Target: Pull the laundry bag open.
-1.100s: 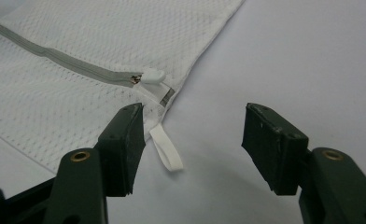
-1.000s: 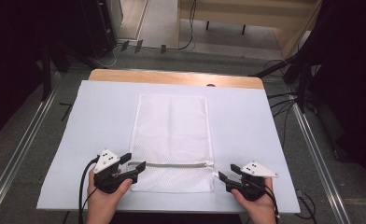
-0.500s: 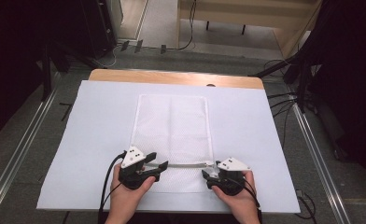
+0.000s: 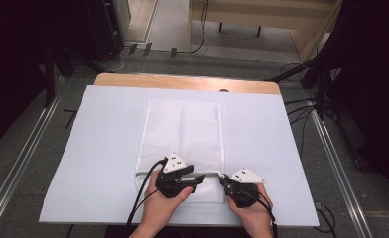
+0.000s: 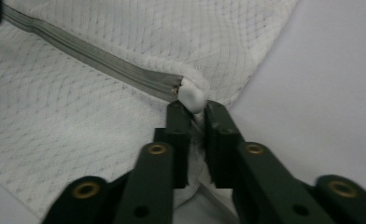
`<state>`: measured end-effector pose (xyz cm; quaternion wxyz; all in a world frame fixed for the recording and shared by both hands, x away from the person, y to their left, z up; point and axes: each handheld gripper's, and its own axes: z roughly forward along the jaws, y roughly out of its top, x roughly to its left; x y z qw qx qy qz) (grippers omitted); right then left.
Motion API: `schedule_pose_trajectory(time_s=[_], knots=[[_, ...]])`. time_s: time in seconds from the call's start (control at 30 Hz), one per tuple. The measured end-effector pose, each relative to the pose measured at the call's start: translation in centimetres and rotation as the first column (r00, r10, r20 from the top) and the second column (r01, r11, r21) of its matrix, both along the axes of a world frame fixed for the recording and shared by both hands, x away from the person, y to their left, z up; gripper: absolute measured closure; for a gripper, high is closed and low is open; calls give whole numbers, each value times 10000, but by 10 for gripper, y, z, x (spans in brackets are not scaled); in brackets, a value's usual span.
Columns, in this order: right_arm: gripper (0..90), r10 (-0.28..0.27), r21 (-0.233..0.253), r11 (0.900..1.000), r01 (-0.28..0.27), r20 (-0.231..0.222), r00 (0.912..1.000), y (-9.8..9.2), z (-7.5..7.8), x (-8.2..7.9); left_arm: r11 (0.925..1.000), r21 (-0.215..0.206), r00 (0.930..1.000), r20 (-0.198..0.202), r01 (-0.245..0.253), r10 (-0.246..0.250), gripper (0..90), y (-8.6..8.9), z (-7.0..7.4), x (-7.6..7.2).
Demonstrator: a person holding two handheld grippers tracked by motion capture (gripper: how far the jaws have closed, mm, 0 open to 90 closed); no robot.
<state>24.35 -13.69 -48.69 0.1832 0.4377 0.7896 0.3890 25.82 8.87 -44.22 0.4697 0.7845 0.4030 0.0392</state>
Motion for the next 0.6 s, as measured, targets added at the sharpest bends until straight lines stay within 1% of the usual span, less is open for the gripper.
schedule_pose_trajectory(time_s=[0.03, 0.07, 0.1, 0.13, 0.17, 0.2, 0.23, 0.27, 0.3, 0.33, 0.37, 0.4, 0.43, 0.47, 0.5, 0.53, 0.57, 0.6], knots=[[868, 0, 0, 10000, 0, 0, 10000, 0, 0, 0, 10000, 0, 10000, 0, 0, 0, 506, 0, 0, 0], [872, 10, -90, 10000, -9, 32, 10000, 1, 0, -1, 10000, -81, 9999, -139, 52, -53, 506, -3, -1, 2], [875, 21, -143, 9999, -20, 75, 10000, 2, 0, -1, 10000, -27, 9999, -142, 58, -58, 518, -7, -2, 2], [876, 65, 4, 10000, -65, 24, 10000, 1, 0, -1, 9999, 54, 9995, -266, 142, -141, 536, -14, -5, 4], [877, 97, 107, 9999, -97, 19, 10000, 0, 1, -1, 9998, 126, 9993, -361, 122, -118, 549, -18, -6, 5], [878, 201, 205, 9996, -201, 18, 9998, -2, 1, -1, 9996, 273, 9990, -445, 77, -65, 563, -20, -8, 6], [878, 201, 205, 9996, -201, 18, 9998, -2, 1, -1, 9996, 273, 9990, -445, 77, -65, 569, -20, -8, 6], [879, 243, 592, 9979, -247, 74, 9997, -3, 2, -2, 9995, 312, 9982, -597, 56, -37, 573, -22, -10, 7], [879, 243, 592, 9979, -247, 74, 9997, -3, 2, -2, 9992, 410, 9978, -665, 12, 16, 573, -22, -13, 9], [879, 312, 851, 9959, -317, 73, 9995, -4, 2, -3, 9983, 574, 9974, -718, -60, 102, 577, -23, -16, 10], [879, 432, 999, 9940, -436, 64, 9990, -4, 3, -3, 9978, 660, 9970, -770, -50, 101, 588, -23, -18, 11], [879, 485, 1125, 9924, -495, 118, 9988, -4, 4, -4, 9976, 690, 9966, -828, 41, 16, 598, -24, -20, 11], [879, 541, 1141, 9919, -561, 208, 9983, -3, 5, -5, 9976, 681, 9968, -801, 137, -82, 604, -25, -21, 10], [879, 594, 1140, 9914, -642, 455, 9972, -2, 9, -7, 9963, 799, 9969, -743, 312, -253, 632, -26, -20, 8], [879, 594, 1140, 9914, -642, 455, 9972, -2, 9, -7, 9963, 799, 9969, -743, 312, -253, 646, -26, -20, 8], [879, 605, 1227, 9901, -684, 672, 9959, -2, 13, -9, 9962, 809, 9968, -757, 315, -254, 654, -26, -20, 8], [879, 605, 1227, 9901, -684, 672, 9959, -2, 13, -9, 9964, 775, 9968, -741, 356, -299, 654, -26, -20, 7], [880, 657, 1202, 9899, -753, 824, 9944, -2, 15, -10, 9965, 755, 9969, -723, 349, -294, 662, -26, -20, 7]])
